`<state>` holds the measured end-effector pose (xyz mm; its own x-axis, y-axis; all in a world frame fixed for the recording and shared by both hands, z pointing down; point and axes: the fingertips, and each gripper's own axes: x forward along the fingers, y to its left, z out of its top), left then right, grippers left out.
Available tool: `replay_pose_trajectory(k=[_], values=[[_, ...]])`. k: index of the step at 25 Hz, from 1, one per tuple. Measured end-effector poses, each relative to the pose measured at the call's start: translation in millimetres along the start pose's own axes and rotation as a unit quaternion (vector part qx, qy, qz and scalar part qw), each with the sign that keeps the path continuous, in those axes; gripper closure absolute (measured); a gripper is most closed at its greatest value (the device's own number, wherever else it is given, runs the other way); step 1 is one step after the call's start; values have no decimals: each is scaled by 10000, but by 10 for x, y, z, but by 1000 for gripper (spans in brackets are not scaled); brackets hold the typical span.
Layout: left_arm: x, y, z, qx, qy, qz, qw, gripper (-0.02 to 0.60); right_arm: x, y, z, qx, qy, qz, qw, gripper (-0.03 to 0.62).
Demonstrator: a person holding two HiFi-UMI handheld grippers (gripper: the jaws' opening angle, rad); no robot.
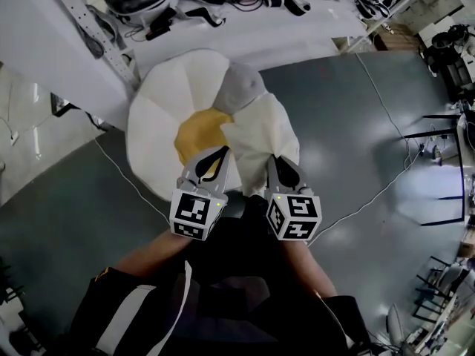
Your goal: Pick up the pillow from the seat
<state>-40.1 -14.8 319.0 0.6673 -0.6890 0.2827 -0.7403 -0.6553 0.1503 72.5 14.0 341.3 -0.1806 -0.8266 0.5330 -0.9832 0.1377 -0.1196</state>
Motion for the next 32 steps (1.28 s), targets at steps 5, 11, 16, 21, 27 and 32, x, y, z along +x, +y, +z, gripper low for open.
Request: replay_pose_trajectory(k=[5,11,16,21,27,32], values=[[-111,-46,188,44,-107,5,9999,580,-224,118,199,-129,-54,143,9998,571],[-110,-162,232,-145,-172,195,9996,580,-321,84,288,-358,-133,434,9983,571],[-87,-200,216,-127,-100,444,9989,580,-281,-14,282,-467,-134,651,9967,571],[-71,-188,236,-120,-92,683,9976,580,-263,-80,265,-480,-129,752,9959,571],[-69,-226,227,-134,-94,768,9969,580,-263,-93,235,-549,-119,817,9951,572],[-92,-244,240,-116,-131,804,9966,580,-272,-81,188,-602,-81,839,9946,572]])
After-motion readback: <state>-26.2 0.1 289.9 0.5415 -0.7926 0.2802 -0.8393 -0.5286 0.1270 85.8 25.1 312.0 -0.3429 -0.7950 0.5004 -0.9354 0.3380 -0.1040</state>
